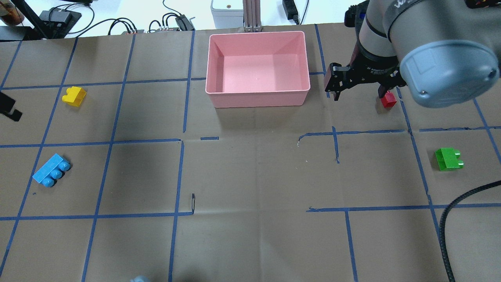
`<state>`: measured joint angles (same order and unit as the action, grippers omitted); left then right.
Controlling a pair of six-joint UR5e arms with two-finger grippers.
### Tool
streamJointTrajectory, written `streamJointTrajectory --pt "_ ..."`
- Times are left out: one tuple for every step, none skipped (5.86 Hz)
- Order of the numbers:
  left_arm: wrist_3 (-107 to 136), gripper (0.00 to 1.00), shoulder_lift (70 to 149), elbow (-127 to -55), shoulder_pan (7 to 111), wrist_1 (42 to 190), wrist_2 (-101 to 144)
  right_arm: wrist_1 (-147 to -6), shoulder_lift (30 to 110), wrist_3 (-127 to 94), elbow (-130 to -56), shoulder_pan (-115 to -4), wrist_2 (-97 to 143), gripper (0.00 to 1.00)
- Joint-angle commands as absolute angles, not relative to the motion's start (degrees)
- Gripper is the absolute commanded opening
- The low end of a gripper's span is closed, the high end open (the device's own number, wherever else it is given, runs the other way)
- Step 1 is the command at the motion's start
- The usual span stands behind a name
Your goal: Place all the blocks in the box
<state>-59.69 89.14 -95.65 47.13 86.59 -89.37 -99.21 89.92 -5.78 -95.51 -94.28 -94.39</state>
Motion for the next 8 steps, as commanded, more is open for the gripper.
streamJointTrajectory --pt "-77.3 0.99 89.3 -99.2 46.3 85.1 -89.2 -99.8 89.7 -2.1 -95.8 -92.0 -94.0 1.0" --pt "-86.4 0.98 89.7 -101.0 46.2 82.4 -89.2 -100.6 89.8 7.3 -96.7 -86.6 -94.0 1.0" --pt "-94.7 0.98 91.7 -102.8 46.0 77.8 -89.4 -100.5 89.6 15.1 -97.9 -79.2 -93.6 1.0" --pt "-94.6 0.98 95.2 -104.7 45.6 72.0 -89.5 -100.5 89.6 19.6 -99.3 -73.7 -93.4 1.0" --pt "-93.5 0.98 99.8 -106.6 45.5 65.5 -89.4 -102.4 89.4 25.6 -100.5 -70.2 -93.5 0.99" --pt "-91.9 0.97 104.1 -109.2 45.4 57.1 -89.1 -107.0 88.8 31.1 -103.2 -66.5 -93.4 0.99" --pt "-86.1 0.95 106.8 -111.7 45.4 50.6 -87.5 -114.4 88.5 32.9 -108.7 -64.4 -93.3 0.99" --pt "-85.8 0.95 107.3 -113.1 45.4 49.5 -86.5 -121.5 88.7 36.4 -114.1 -61.6 -93.7 1.0"
